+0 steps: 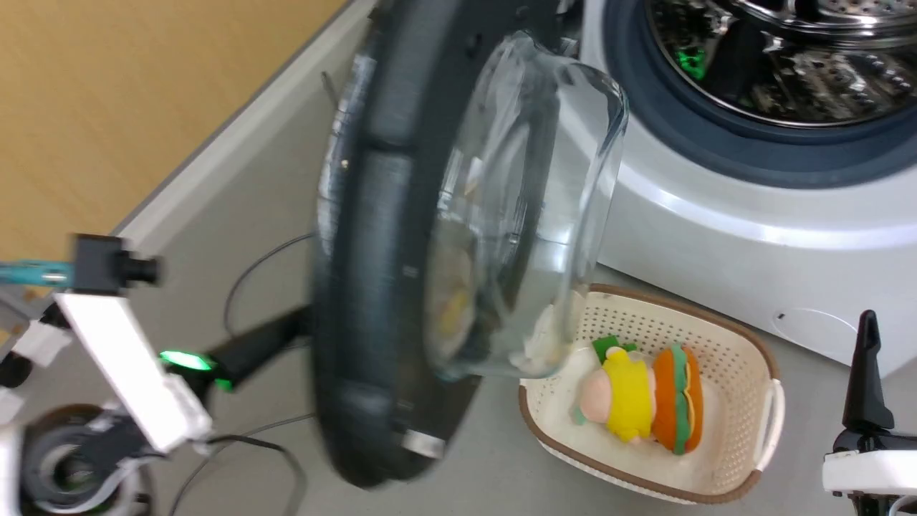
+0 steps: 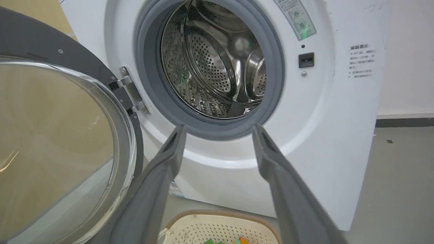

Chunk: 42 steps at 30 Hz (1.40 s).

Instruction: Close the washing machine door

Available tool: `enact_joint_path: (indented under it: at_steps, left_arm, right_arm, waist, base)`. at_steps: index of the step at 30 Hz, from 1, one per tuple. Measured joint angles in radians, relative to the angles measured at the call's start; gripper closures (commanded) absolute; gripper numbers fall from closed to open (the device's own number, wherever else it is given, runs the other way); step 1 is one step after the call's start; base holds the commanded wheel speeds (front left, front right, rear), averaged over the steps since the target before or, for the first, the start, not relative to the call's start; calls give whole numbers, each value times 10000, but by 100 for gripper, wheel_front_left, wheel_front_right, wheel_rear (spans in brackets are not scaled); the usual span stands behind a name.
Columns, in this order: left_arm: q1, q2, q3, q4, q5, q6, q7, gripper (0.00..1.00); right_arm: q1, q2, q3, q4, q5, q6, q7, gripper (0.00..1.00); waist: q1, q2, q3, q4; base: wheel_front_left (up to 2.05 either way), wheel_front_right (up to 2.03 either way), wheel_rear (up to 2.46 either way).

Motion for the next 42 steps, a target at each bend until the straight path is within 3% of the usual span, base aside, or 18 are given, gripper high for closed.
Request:
enact_joint_path:
  at_steps: [9,13,24,33,34,42]
  left_arm:
    - [39,-1024,-1979,-477,-326,0,-299,100]
    - [-106,-1325,-2840,-504,-90,0,-974,100]
    - [-1195,-1521,-5375,731,1158,-2,-4378,100]
    - [-2821,-1310,-6495,2911,1494,-2,-7428,100]
    - [-3362,-1246,-6780,3701,1465,-2,-8282,100]
    - [-4656,-1060,-7296,5831,1434,-2,-10218,100]
  right_arm:
    - [-136,6,48,-29,-8,0,0,0]
    - [-299,10,98,-46,-8,0,-2,0]
    - [-694,17,173,-65,136,0,-2,0]
    - [-1045,21,456,-27,485,0,-2,0]
    - [-1086,21,522,-8,602,0,-2,0]
    - [-1094,21,715,52,819,0,-2,0]
  waist:
    - [0,0,128,-917]
    - [0,0,249,-1521]
    - [0,0,765,-3535]
    - [1,0,1305,-5204]
    - [1,0,1448,-5745]
    - [1,0,1724,-6927]
  base:
    - [0,0,0]
    - [0,0,0]
    - [0,0,0]
    - [0,0,0]
    - [0,0,0]
    - [0,0,0]
